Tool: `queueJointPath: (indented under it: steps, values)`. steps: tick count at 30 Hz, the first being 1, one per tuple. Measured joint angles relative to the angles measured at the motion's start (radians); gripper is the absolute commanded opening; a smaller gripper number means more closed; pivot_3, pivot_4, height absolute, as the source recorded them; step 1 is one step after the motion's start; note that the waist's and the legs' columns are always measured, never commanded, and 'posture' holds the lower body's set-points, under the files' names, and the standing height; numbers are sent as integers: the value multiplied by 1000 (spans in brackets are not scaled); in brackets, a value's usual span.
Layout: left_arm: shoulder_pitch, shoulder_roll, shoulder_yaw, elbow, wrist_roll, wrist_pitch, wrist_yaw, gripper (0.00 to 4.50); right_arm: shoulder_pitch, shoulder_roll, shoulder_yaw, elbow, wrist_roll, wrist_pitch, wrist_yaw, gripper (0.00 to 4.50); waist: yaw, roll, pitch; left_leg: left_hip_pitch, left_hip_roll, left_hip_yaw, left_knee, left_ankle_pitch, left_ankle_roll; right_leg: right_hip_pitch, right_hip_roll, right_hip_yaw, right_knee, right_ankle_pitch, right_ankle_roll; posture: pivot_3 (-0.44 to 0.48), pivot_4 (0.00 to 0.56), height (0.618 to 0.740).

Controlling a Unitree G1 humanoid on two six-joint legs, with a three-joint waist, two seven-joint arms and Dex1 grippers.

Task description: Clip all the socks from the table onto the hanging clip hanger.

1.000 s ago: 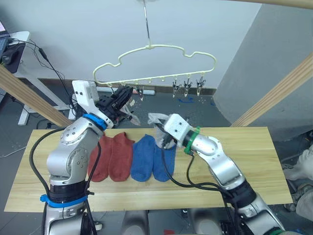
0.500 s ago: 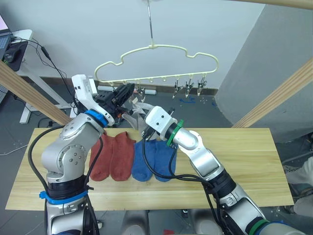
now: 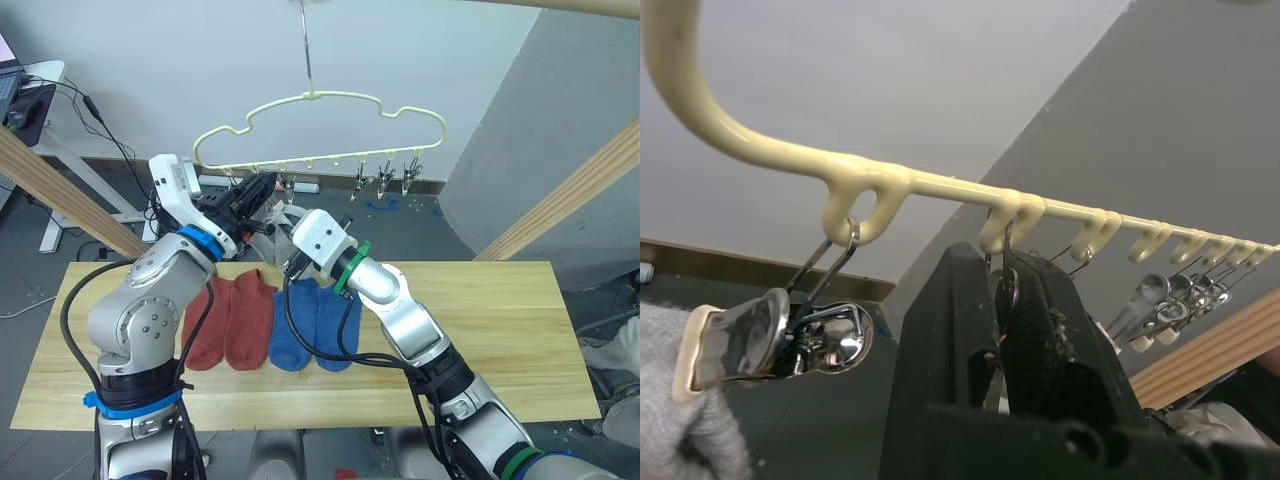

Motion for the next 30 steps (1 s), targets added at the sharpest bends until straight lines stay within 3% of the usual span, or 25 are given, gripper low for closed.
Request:
queueJointPath:
  steps: [2,10,23,29,30]
  values:
    - [4,0,0,-3,-2,3,4,142,0,2,0,4,0,0,0,0,0,0,0,0,0,0,0,0,0,0,0,0,0,0,0,-8,338,735]
    - [24,-10,17,-14,-71,50,31,2574,-7,17,-8,8,1,-1,-7,0,0,0,0,0,0,0,0,0,0,0,0,0,0,0,0,-9,340,735]
    - [107,144,64,-69,-156,113,-8,2574,-13,16,-12,8,18,-4,16,0,1,0,0,0,0,-1,0,0,0,0,0,0,0,0,0,16,343,735]
    - [114,152,65,-72,-148,100,-23,2597,-13,16,-11,8,35,-11,21,1652,7,0,0,0,0,0,0,0,0,0,0,0,0,0,0,16,343,735]
    - [123,156,58,-81,-129,85,-26,2597,-13,12,-9,8,33,-10,22,1652,7,0,0,0,0,0,0,0,0,0,0,0,0,0,0,10,342,735]
